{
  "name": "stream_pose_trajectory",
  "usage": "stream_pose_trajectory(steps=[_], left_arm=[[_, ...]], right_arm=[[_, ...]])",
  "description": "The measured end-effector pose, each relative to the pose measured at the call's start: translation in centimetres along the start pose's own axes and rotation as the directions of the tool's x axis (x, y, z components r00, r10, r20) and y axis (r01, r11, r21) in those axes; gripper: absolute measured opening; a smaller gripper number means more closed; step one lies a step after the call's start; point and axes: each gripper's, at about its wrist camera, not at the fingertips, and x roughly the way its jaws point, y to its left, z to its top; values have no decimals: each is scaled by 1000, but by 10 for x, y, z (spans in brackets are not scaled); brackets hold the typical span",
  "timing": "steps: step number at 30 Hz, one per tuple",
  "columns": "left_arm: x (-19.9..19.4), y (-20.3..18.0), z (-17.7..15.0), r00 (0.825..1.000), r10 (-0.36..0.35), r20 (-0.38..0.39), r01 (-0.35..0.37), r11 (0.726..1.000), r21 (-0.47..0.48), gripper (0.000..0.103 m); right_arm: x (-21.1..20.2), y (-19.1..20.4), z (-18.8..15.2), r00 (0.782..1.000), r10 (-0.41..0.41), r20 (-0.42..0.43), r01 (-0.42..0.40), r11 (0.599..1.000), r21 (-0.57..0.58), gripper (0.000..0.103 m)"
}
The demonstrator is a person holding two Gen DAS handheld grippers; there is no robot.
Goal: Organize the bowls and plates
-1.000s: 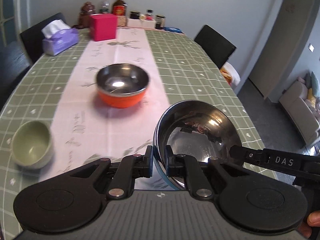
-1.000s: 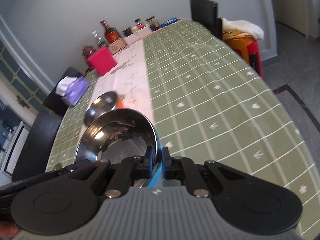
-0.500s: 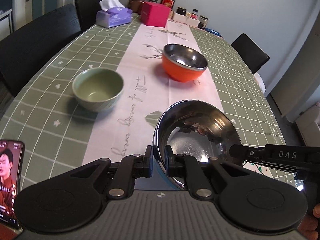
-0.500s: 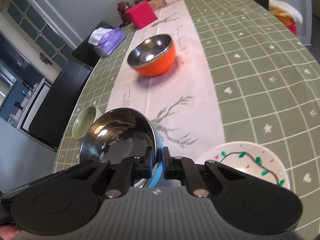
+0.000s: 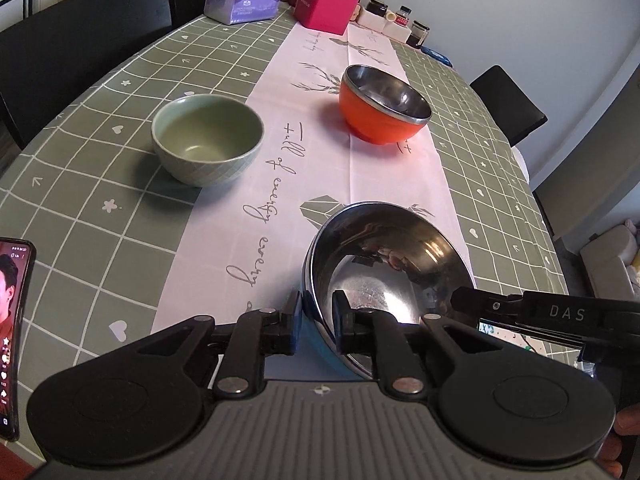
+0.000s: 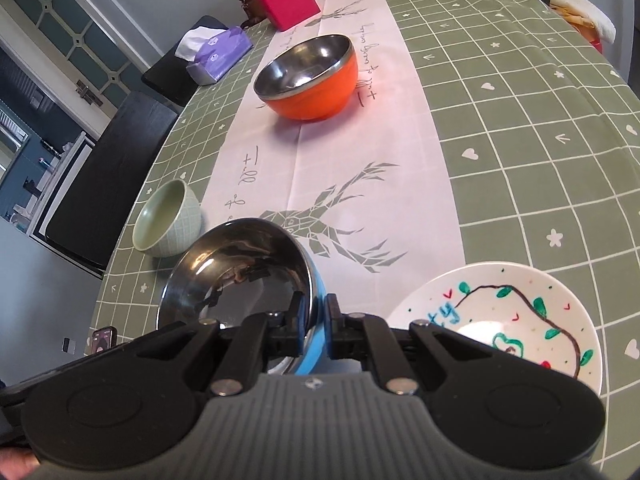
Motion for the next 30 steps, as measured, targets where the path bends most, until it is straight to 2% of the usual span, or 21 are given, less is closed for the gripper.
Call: stream_pose_trajectory(steps=[4, 8, 9, 10, 13, 17, 20, 26, 30], left_arm=[[2, 2, 0, 1000, -9, 4, 9, 1000, -6, 22], [0, 4, 0, 999, -24, 21, 24, 1000, -9, 50], [-1, 3, 0, 999, -22, 31, 22, 1000, -3, 55], [-2, 3, 0, 999, -19, 45, 19, 1000, 4, 56], [-9, 2, 1, 995, -17, 100, 15, 1000, 18, 65], [-23, -7, 6, 979, 6, 203, -24, 996, 87, 67], [-30, -17, 13, 967, -35, 254, -6, 987, 161, 71], [-34, -35, 38, 959, -100, 264, 18, 955, 296, 71], [-30, -36, 67, 962, -158, 223, 67, 928, 367, 71]], right_arm=[[0, 2, -1, 1000, 13, 0, -13, 1000, -14, 12], [0, 0, -1, 1000, 31, 4, -31, 1000, -3, 14], [-1, -1, -1, 999, 37, 7, -37, 999, -3, 21], [-2, 0, -1, 999, 39, 15, -39, 999, -7, 33], [-8, 5, -1, 998, 28, 51, -25, 999, -48, 38], [-17, 9, 0, 993, 45, 111, -35, 996, -86, 43], [-22, 11, 2, 988, 47, 150, -31, 994, -106, 47], [-26, 13, 15, 983, 12, 186, 15, 989, -144, 47], [-27, 9, 32, 981, -18, 193, 48, 987, -152, 47]])
